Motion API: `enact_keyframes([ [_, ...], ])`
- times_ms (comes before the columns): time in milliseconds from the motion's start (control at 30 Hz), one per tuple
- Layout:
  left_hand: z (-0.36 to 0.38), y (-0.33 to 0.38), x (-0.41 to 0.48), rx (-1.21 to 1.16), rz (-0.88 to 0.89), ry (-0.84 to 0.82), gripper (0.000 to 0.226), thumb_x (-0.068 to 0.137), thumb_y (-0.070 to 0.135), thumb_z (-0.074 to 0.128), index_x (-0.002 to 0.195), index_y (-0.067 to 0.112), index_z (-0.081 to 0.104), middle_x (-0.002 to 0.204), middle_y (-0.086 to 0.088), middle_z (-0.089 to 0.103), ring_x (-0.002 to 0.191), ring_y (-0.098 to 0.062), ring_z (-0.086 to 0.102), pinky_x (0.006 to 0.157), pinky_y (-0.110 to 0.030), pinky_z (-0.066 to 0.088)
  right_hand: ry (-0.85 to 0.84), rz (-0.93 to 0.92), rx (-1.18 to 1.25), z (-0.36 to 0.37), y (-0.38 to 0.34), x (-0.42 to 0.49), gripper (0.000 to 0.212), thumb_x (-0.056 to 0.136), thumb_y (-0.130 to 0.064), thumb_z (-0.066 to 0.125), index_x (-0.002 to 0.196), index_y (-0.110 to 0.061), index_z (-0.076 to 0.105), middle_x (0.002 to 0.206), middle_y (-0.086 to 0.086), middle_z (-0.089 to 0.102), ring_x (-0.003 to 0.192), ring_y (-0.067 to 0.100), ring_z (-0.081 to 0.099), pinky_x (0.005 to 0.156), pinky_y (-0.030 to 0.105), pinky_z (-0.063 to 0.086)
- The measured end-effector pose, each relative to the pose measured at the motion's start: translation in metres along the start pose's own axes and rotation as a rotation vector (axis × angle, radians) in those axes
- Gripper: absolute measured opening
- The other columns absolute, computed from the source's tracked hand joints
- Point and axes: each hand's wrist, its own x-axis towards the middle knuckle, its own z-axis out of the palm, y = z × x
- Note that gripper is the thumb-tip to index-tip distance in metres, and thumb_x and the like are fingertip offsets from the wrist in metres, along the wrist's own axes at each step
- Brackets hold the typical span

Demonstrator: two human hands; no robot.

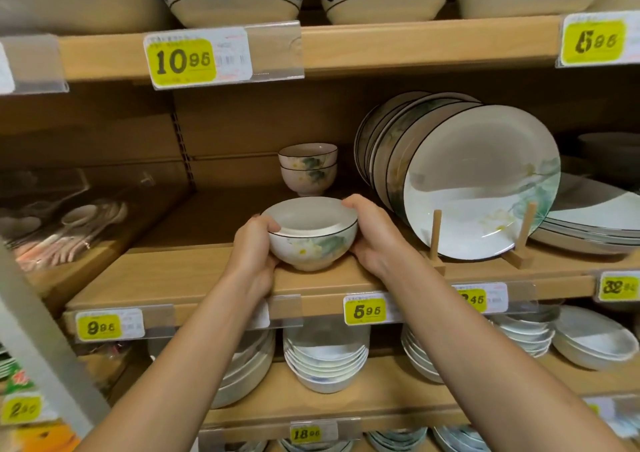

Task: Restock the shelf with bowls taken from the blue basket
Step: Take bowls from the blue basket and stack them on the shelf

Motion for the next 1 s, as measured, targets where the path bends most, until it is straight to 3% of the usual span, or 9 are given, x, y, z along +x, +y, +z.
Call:
enact_keyframes([
  [67,-0.001,0.005,0.002,0.010,-0.039,-0.051,0.048,0.072,-0.002,0.040,0.115,-0.001,0.062,0.111,-0.020,0.070,0.103,-0.035,0.067,0.090,-0.048,0.055,-0.020,0.021,0.035,0.001,-0.004,-0.001,0.014,0.086,-0.011,0.051,0.085,-0.011,0.065,0.088,0.013,0.070,0.095,0.029,0.065,0.100,0.049,0.048],
  [200,-0.004,0.009,0.007,0.001,-0.073,-0.071,0.046,0.079,-0.001,0.040,0.121,0.001,0.057,0.115,-0.021,0.067,0.106,-0.036,0.065,0.091,-0.050,0.054,-0.037,0.032,0.058,0.002,-0.001,-0.004,0.018,0.091,-0.010,0.048,0.099,-0.008,0.064,0.097,0.015,0.073,0.099,0.030,0.067,0.097,0.049,0.050],
  [300,0.000,0.005,0.006,-0.038,-0.021,0.007,0.026,0.087,0.009,0.049,0.111,0.007,0.060,0.103,-0.015,0.070,0.094,-0.027,0.068,0.078,-0.040,0.057,-0.039,-0.009,0.039,0.003,0.001,-0.010,0.022,0.093,-0.018,0.049,0.103,-0.010,0.066,0.101,0.013,0.074,0.101,0.027,0.067,0.098,0.046,0.050],
  [400,-0.007,-0.006,-0.002,-0.036,0.102,0.079,0.022,0.091,0.030,0.055,0.110,0.020,0.057,0.095,-0.002,0.070,0.089,-0.015,0.066,0.066,-0.030,0.052,-0.072,-0.070,-0.016,0.000,0.010,-0.020,0.029,0.094,-0.028,0.048,0.113,-0.015,0.065,0.103,0.006,0.074,0.102,0.021,0.067,0.095,0.040,0.052],
  [500,-0.011,-0.012,-0.012,0.044,0.148,-0.099,0.029,0.093,0.033,0.046,0.095,0.025,0.074,0.092,0.003,0.076,0.092,-0.014,0.071,0.074,-0.030,0.057,-0.150,-0.097,0.009,-0.008,0.021,-0.027,0.018,0.097,-0.030,0.047,0.103,-0.027,0.064,0.090,-0.008,0.076,0.090,0.007,0.070,0.078,0.027,0.056],
  [567,-0.008,-0.013,-0.013,0.071,0.133,-0.154,0.039,0.095,0.034,0.040,0.119,0.017,0.066,0.111,-0.007,0.073,0.106,-0.022,0.068,0.093,-0.041,0.054,-0.167,-0.094,0.015,-0.010,0.023,-0.031,0.016,0.098,-0.031,0.046,0.096,-0.033,0.062,0.085,-0.014,0.075,0.085,0.001,0.070,0.069,0.020,0.055],
  [633,-0.007,-0.010,-0.011,0.077,0.108,-0.144,0.043,0.096,0.034,0.039,0.129,0.013,0.057,0.117,-0.011,0.070,0.110,-0.025,0.065,0.101,-0.047,0.049,-0.146,-0.104,-0.004,-0.011,0.020,-0.031,0.019,0.099,-0.032,0.044,0.102,-0.029,0.063,0.091,-0.012,0.075,0.090,0.004,0.070,0.068,0.020,0.055],
  [900,-0.007,-0.017,-0.001,0.122,0.093,-0.143,0.045,0.092,0.037,0.045,0.131,0.017,0.050,0.120,-0.009,0.066,0.109,-0.021,0.064,0.097,-0.042,0.051,-0.095,-0.054,-0.045,-0.010,0.006,-0.028,0.035,0.095,-0.031,0.051,0.127,-0.017,0.056,0.118,0.003,0.068,0.112,0.018,0.062,0.088,0.033,0.053],
  [1000,-0.003,-0.009,0.002,0.154,0.091,-0.170,0.049,0.089,0.043,0.047,0.132,0.018,0.047,0.118,-0.010,0.066,0.108,-0.023,0.064,0.098,-0.045,0.051,-0.107,-0.074,-0.117,0.004,0.006,-0.026,0.054,0.089,-0.036,0.061,0.135,-0.014,0.043,0.118,0.006,0.064,0.104,0.016,0.064,0.078,0.028,0.053],
])
